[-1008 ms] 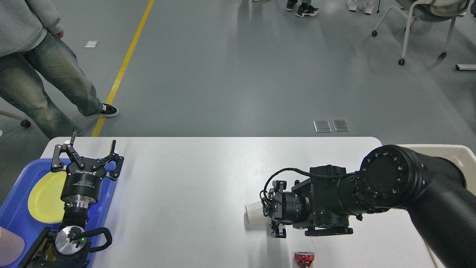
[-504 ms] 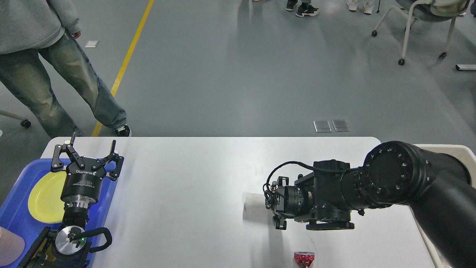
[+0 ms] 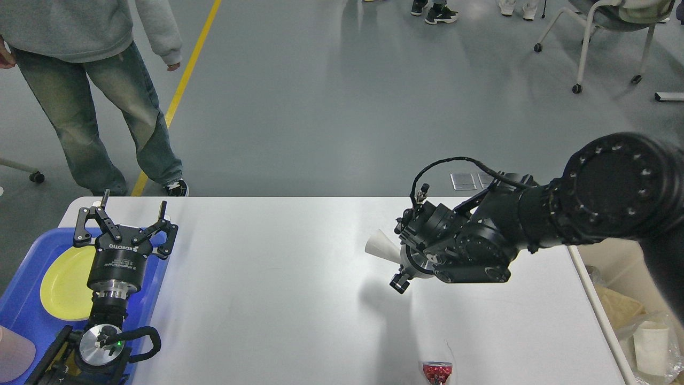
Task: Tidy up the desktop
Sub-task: 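Lift the paper cup and drop it into the white bin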
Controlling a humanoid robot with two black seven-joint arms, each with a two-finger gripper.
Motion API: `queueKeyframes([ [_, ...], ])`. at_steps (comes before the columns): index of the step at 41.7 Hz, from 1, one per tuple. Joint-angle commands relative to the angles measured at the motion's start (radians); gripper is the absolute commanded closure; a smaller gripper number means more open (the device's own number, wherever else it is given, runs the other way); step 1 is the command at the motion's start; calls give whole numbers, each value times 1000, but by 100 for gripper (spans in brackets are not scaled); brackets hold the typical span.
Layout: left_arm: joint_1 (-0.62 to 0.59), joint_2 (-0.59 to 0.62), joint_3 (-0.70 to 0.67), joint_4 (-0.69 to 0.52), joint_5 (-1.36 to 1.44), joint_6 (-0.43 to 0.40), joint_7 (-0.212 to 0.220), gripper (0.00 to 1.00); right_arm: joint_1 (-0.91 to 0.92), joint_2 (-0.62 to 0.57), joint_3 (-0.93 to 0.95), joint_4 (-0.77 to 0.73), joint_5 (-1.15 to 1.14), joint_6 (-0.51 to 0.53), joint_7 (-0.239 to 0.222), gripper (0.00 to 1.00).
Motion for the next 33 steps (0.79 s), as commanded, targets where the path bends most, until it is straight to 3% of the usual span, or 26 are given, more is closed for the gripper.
queueKeyframes([
  [1,-1,0,0,0,0,0,0,4,136,-56,-2,69,268,90,-6,100],
  [6,-1,0,0,0,0,0,0,4,228,-89,-52,71,549,227,-5,100],
  [9,1,0,0,0,0,0,0,4,280,-105,-117,86,650,258,-2,100],
  [22,-1,1,0,0,0,0,0,4,571,-227,-326,351,833,243,5,100],
  [33,1,0,0,0,0,0,0,4,608,-240,-361,396,860,221,2,100],
])
